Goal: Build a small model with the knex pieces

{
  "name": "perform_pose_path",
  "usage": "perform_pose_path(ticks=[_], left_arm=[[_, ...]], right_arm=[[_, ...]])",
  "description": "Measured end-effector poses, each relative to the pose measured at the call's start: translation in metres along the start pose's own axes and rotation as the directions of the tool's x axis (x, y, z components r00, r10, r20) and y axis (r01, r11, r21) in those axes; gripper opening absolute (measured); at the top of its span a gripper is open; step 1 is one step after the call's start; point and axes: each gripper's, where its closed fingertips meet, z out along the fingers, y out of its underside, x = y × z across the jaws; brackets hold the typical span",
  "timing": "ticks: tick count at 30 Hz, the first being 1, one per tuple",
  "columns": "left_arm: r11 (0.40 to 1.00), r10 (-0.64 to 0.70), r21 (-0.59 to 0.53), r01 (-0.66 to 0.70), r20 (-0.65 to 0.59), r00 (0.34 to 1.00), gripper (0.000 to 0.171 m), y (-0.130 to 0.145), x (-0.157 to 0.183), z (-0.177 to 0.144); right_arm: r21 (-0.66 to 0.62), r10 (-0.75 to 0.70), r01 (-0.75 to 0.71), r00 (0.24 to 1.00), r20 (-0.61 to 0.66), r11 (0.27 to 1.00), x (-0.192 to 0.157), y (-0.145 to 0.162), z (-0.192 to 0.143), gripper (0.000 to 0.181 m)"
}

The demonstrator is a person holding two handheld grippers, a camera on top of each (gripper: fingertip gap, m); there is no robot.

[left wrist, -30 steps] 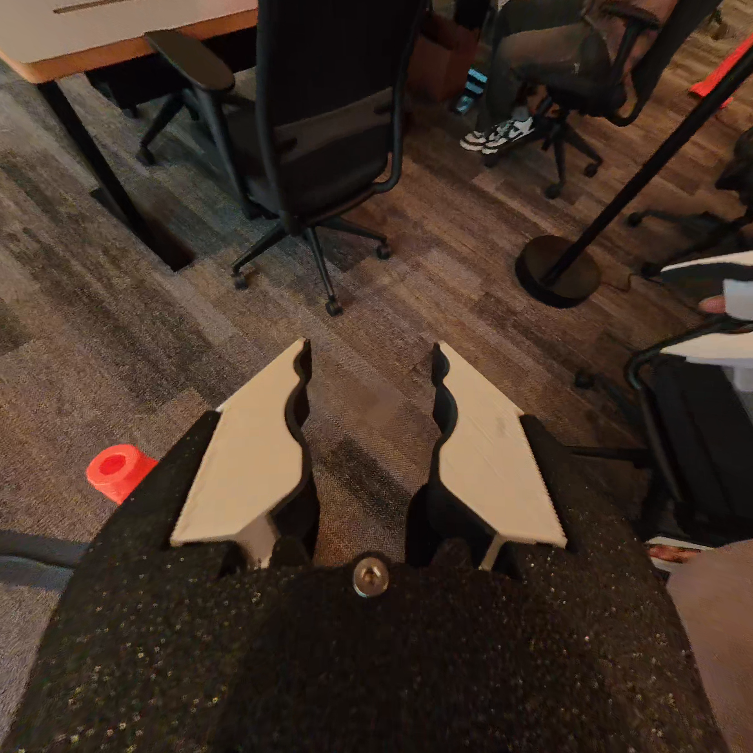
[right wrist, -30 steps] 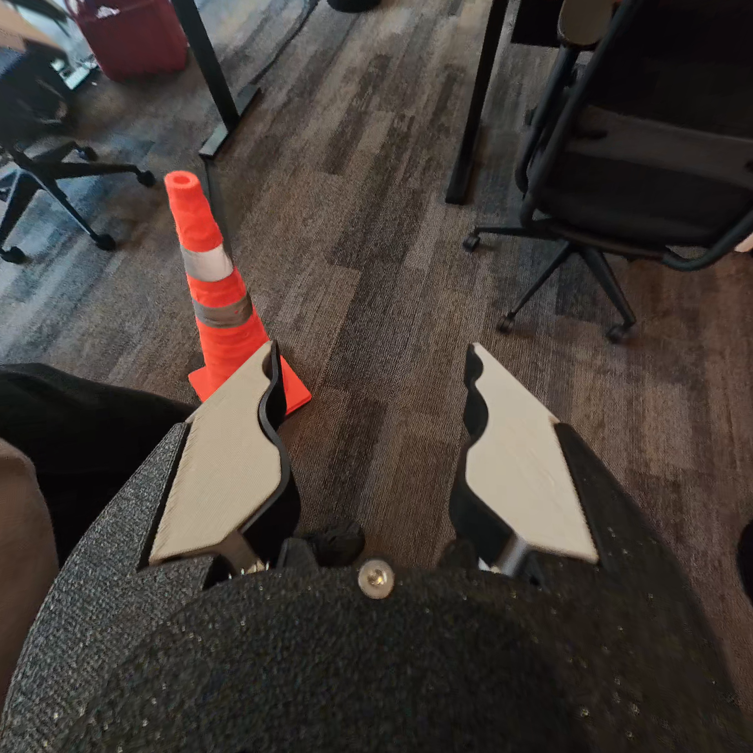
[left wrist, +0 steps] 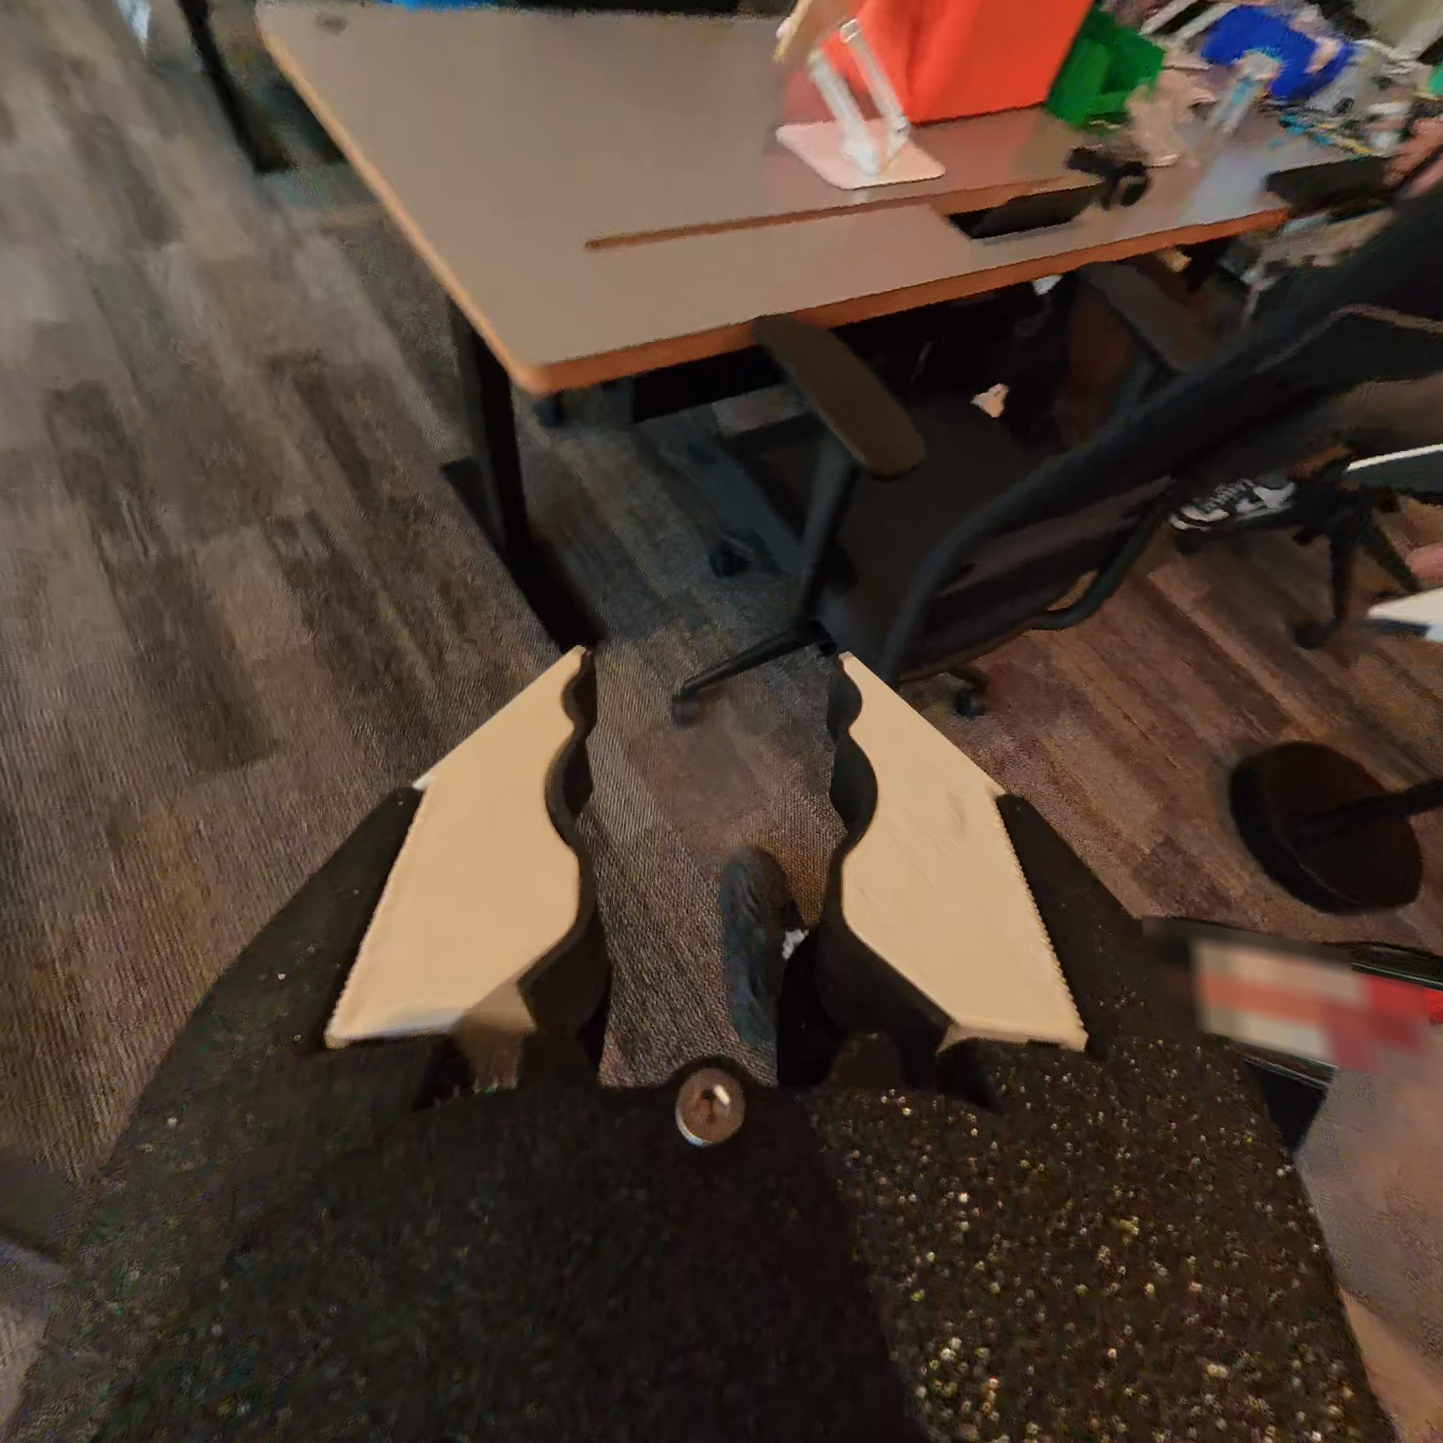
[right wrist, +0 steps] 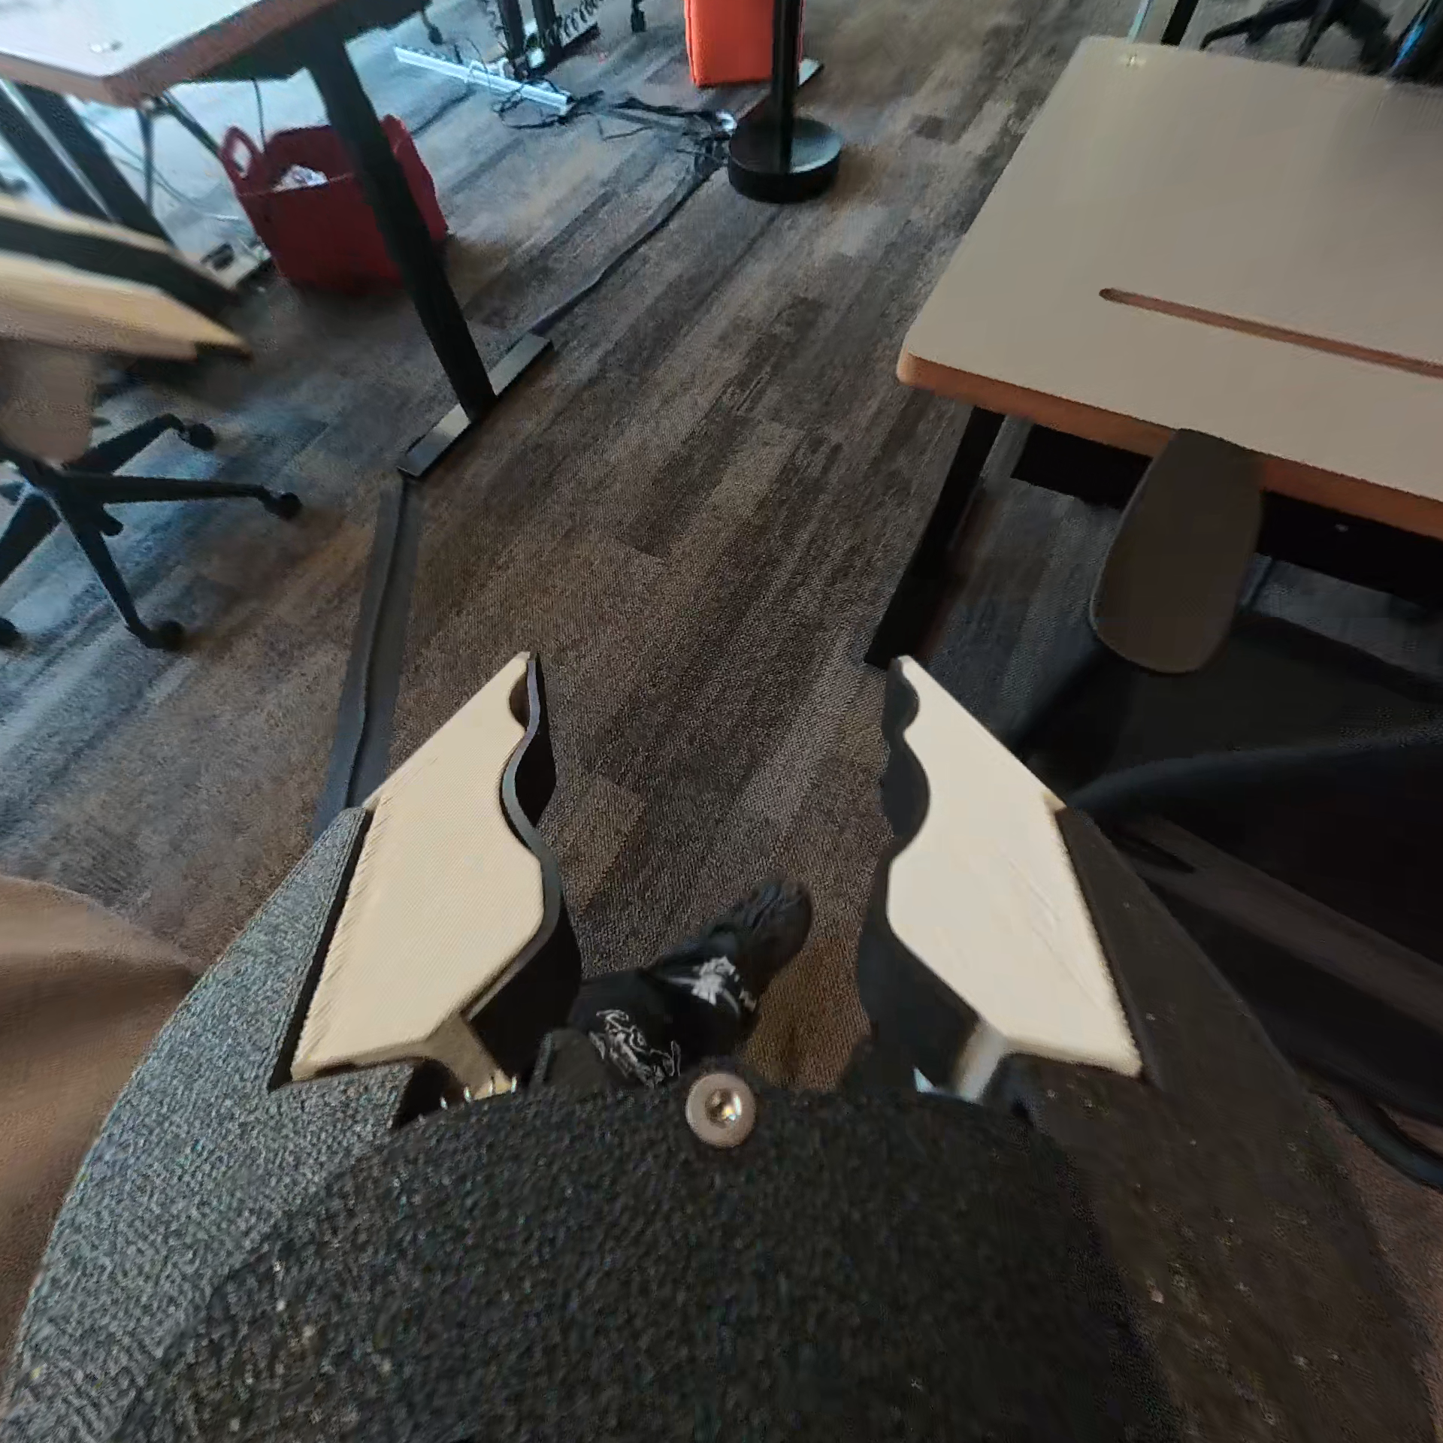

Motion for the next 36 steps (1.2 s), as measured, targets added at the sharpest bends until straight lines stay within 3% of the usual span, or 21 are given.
perform_pose_path(ticks=[3, 5, 7, 11, 14, 16, 18, 22, 25, 27, 31, 36], left_arm=[[0.996, -0.075, -0.043, 0.078, 0.064, 0.995, 0.058, 0.008, -0.038, 0.026], [0.995, -0.073, -0.055, 0.080, 0.113, 0.991, 0.058, -0.007, -0.068, 0.048], [0.996, -0.069, -0.049, 0.078, 0.159, 0.985, 0.058, -0.044, -0.101, 0.069], [0.997, 0.009, 0.067, -0.028, 0.264, 0.964, 0.058, -0.162, -0.168, 0.106], [0.994, -0.029, 0.112, -0.010, 0.335, 0.942, 0.058, -0.209, -0.218, 0.135], [0.990, -0.087, 0.132, 0.043, 0.347, 0.934, 0.058, -0.220, -0.244, 0.150], [0.992, -0.108, 0.093, 0.080, 0.363, 0.925, 0.058, -0.213, -0.276, 0.166], [0.988, -0.150, 0.019, 0.155, 0.395, 0.906, 0.059, -0.192, -0.359, 0.194], [0.984, -0.167, 0.010, 0.177, 0.385, 0.908, 0.061, -0.204, -0.436, 0.223], [0.984, -0.166, 0.004, 0.176, 0.355, 0.920, 0.061, -0.232, -0.483, 0.251], [0.997, -0.080, 0.026, 0.076, 0.253, 0.964, 0.064, -0.318, -0.562, 0.305], [0.998, 0.040, 0.031, -0.046, 0.159, 0.987, 0.065, -0.403, -0.629, 0.373]], right_arm=[[-0.015, 0.032, -0.032, 0.999, 0.021, 0.999, 0.037, -0.013, 0.061, 0.086], [-0.008, 0.041, -0.041, 0.998, 0.043, 0.999, 0.063, -0.032, 0.106, 0.086], [-0.020, 0.063, -0.061, 0.995, 0.080, 0.998, 0.088, -0.059, 0.155, 0.088], [0.029, -0.037, 0.032, 0.981, 0.189, 0.999, 0.113, -0.145, 0.245, 0.089], [0.044, -0.188, 0.183, 0.939, 0.289, 0.982, 0.117, -0.200, 0.312, 0.092], [0.083, -0.249, 0.234, 0.918, 0.310, 0.969, 0.121, -0.237, 0.346, 0.092], [0.091, -0.235, 0.217, 0.917, 0.322, 0.972, 0.127, -0.261, 0.384, 0.092], [0.029, -0.173, 0.172, 0.938, 0.299, 0.985, 0.139, -0.267, 0.467, 0.092], [-0.036, -0.083, 0.095, 0.964, 0.251, 0.995, 0.146, -0.273, 0.530, 0.093], [-0.095, -0.040, 0.061, 0.978, 0.207, 0.994, 0.151, -0.283, 0.568, 0.095], [-0.099, -0.023, 0.040, 0.987, 0.161, 0.994, 0.152, -0.343, 0.636, 0.096], [-0.116, -0.021, 0.039, 0.989, 0.149, 0.992, 0.167, -0.405, 0.713, 0.098]])
